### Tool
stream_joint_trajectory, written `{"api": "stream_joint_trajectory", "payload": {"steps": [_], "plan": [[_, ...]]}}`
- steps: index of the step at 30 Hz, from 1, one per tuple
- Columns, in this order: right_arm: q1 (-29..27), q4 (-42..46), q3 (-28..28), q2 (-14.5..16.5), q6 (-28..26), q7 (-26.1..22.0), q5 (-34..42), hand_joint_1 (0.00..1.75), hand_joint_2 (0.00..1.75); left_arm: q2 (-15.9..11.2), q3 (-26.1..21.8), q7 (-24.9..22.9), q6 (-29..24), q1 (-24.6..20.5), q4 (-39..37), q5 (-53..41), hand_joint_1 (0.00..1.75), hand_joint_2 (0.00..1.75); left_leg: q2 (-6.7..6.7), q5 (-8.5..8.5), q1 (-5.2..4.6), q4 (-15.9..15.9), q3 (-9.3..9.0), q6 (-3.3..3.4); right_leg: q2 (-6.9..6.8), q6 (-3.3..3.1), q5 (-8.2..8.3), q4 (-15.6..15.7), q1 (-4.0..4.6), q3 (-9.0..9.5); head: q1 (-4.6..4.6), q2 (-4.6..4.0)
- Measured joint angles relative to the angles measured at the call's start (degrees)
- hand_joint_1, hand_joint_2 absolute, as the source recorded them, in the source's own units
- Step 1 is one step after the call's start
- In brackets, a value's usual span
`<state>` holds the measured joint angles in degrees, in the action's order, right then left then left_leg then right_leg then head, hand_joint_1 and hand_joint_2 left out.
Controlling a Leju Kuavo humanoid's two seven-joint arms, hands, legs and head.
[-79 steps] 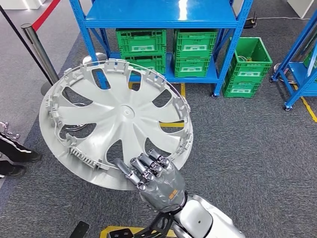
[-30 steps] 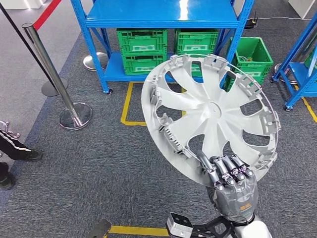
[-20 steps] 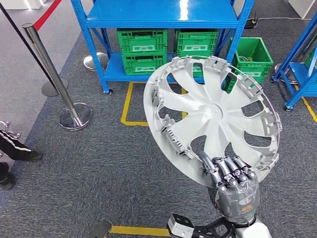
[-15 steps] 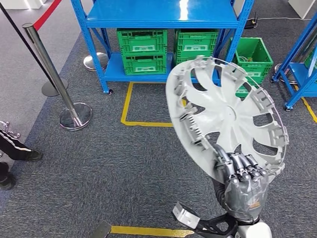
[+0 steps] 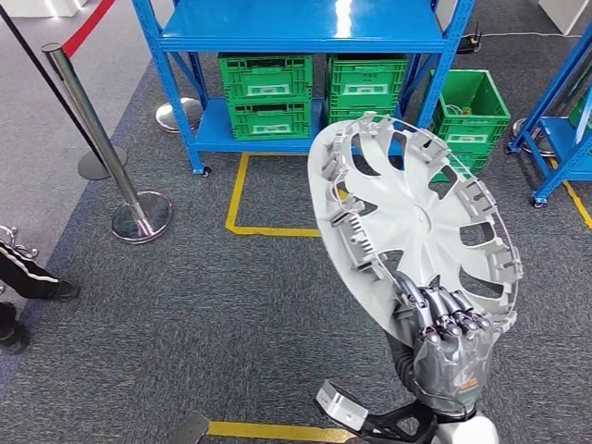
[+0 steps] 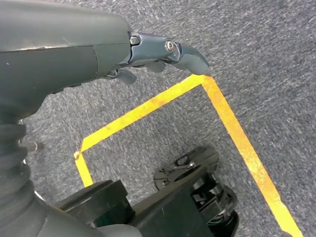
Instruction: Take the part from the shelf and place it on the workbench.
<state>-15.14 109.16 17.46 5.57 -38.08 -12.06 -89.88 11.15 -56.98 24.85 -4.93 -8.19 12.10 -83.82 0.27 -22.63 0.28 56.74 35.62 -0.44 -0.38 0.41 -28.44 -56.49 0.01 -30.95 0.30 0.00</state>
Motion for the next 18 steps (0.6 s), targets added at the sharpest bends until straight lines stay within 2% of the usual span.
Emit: {"api": "stream_joint_trajectory", "payload": {"steps": [10, 18], "plan": [[0.05, -0.58, 0.97, -0.1, 0.0, 0.33, 0.0, 1.75, 1.75, -0.02, 0.08, -0.06, 0.03, -0.01, 0.01, 0.04, 0.0, 1.75, 0.0, 0.0, 0.0, 0.0, 0.0, 0.0, 0.0, 0.0, 0.0, 0.0, 0.0, 0.01, 0.0, 0.0], [1.04, -1.33, 4.04, -1.91, 0.0, 5.84, 0.0, 1.75, 1.75, -0.66, 0.25, -0.1, 0.06, -0.01, 0.03, 0.35, 0.0, 1.75, 0.0, -0.12, -0.17, 0.14, 0.04, 0.19, -0.01, 0.13, 0.06, 0.03, -0.18, 0.02, -0.02, 0.0]]}}
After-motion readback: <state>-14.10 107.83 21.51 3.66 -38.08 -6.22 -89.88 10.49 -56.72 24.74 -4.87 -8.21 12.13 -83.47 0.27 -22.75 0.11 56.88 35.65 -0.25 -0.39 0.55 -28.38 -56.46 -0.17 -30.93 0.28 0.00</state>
